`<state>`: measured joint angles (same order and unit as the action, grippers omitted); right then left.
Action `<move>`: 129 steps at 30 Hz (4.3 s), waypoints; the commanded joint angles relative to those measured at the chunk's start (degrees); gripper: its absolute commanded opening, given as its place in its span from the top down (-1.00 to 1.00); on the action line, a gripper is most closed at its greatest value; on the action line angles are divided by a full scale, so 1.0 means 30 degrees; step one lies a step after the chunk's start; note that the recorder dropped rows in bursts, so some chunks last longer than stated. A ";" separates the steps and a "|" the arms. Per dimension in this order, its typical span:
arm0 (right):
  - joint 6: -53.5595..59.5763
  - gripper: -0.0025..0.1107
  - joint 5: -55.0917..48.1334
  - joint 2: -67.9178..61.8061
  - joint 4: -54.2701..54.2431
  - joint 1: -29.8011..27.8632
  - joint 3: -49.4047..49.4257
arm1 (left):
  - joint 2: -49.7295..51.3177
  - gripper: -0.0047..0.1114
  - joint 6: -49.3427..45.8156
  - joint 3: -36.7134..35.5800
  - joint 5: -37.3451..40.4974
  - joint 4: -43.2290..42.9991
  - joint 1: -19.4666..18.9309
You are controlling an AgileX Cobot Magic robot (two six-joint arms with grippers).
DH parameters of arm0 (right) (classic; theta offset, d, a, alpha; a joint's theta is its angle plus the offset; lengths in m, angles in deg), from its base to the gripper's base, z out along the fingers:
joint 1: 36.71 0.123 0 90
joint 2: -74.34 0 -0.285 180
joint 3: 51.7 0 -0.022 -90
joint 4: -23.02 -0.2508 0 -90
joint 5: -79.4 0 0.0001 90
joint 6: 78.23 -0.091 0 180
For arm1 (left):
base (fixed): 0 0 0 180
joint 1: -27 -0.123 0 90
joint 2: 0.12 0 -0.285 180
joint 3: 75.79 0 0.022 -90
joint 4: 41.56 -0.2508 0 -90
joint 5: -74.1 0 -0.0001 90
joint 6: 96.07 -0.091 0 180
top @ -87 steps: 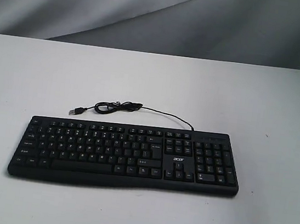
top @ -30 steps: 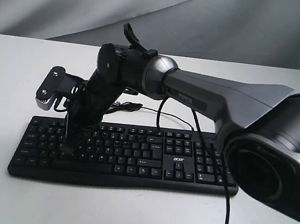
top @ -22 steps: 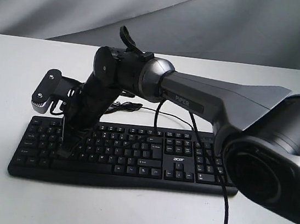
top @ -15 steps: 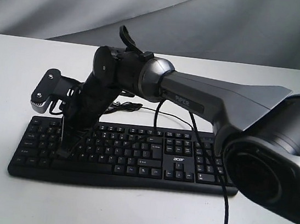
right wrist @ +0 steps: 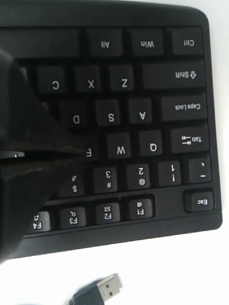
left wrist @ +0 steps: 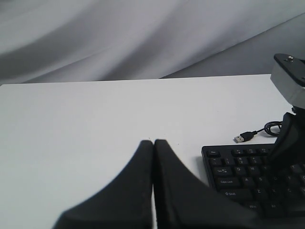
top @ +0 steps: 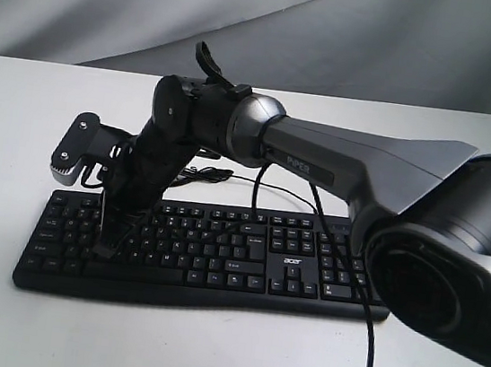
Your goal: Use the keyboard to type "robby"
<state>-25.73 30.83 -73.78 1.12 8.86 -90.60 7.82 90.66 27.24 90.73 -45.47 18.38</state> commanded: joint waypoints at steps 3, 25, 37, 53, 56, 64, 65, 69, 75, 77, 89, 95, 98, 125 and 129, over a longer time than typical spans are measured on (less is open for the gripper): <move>-0.0157 0.96 0.0060 0.0200 0.0016 0.0056 0.0103 | -0.0049 0.91 0.0078 -0.0083 -0.0088 0.0155 -0.0037; -0.0241 0.96 0.0024 -0.0009 -0.0265 0.0056 0.0103 | -0.0049 0.91 0.0078 -0.0083 -0.0088 0.0155 -0.0037; -0.0241 0.96 0.0063 -0.0297 -0.0346 0.0056 0.0103 | -0.0049 0.91 0.0078 -0.0083 -0.0088 0.0155 -0.0037; -0.0693 0.96 -0.1317 0.2170 0.1454 -0.0325 0.0145 | -0.0049 0.91 0.0078 -0.0083 -0.0088 0.0155 -0.0037; -0.0201 0.96 -0.0806 0.3167 0.1545 -0.0568 0.1327 | -0.0049 0.91 0.0078 -0.0083 -0.0088 0.0155 -0.0037; 0.1091 0.96 0.5214 0.6472 0.1061 -0.1035 0.8502 | -0.0049 0.91 0.0078 -0.0083 -0.0088 0.0155 -0.0037; 0.1053 0.96 0.5381 0.6607 0.0840 -0.1178 0.8855 | -0.0049 0.91 0.0078 -0.0083 -0.0088 0.0155 -0.0037; 0.1433 0.96 0.5381 0.6623 -0.1055 -0.1583 0.9620 | -0.0049 0.91 0.0078 -0.0083 -0.0088 0.0155 -0.0037; 0.1210 0.96 0.4930 0.6467 -0.0932 -0.1797 0.9698 | -0.0049 0.91 0.0078 -0.0083 -0.0088 0.0155 -0.0037; 0.0950 0.96 0.4649 0.6206 -0.0890 -0.1939 0.9698 | -0.0049 0.91 0.0078 -0.0083 -0.0088 0.0155 -0.0037; 0.0168 0.96 0.3602 0.5811 -0.0124 -0.2138 0.9698 | -0.0049 0.91 0.0078 -0.0083 -0.0088 0.0155 -0.0037; -0.0076 0.96 0.3635 0.5811 0.0098 -0.2286 0.9698 | -0.0049 0.91 0.0078 -0.0083 -0.0088 0.0155 -0.0037; -0.0076 0.96 0.3848 0.5811 0.0175 -0.2296 0.9698 | -0.0049 0.91 0.0078 -0.0083 -0.0088 0.0155 -0.0037; 0.0506 0.96 0.4684 0.5310 -0.0399 -0.2296 0.9698 | -0.0049 0.91 0.0078 -0.0083 -0.0088 0.0155 -0.0037; 0.0506 0.96 0.4684 0.5310 -0.0399 -0.2296 0.9698 | -0.0049 0.91 0.0078 -0.0083 -0.0088 0.0155 -0.0037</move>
<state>-24.60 44.45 -58.14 0.52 2.30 -61.61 7.82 90.66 27.24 90.73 -45.47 18.38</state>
